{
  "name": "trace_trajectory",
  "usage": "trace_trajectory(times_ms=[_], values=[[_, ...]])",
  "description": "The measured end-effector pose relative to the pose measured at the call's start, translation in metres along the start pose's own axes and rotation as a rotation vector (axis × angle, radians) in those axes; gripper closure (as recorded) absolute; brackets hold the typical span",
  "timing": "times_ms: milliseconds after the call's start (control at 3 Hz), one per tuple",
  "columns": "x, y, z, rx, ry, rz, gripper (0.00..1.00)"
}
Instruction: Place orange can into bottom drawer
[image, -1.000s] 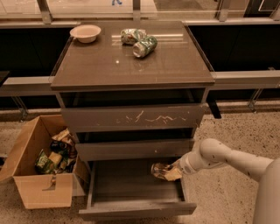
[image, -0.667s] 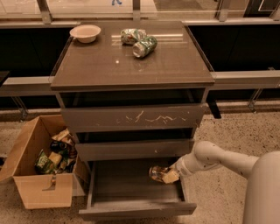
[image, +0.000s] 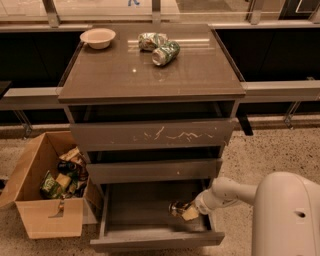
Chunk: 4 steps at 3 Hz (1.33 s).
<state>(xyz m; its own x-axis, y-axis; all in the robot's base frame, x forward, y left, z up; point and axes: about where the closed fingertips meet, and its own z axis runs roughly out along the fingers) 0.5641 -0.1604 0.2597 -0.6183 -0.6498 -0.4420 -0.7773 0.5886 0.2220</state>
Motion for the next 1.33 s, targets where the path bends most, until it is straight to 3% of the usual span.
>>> trace_trajectory(times_ms=[333,667,1333], values=[[0.011,-0.01,0.037,-0.001,-0.011,0.024,1.0],[0.013,-0.02,0.062,-0.01,-0.008,0.038,0.85],[0.019,-0.037,0.097,-0.077,-0.027,0.076,0.39]])
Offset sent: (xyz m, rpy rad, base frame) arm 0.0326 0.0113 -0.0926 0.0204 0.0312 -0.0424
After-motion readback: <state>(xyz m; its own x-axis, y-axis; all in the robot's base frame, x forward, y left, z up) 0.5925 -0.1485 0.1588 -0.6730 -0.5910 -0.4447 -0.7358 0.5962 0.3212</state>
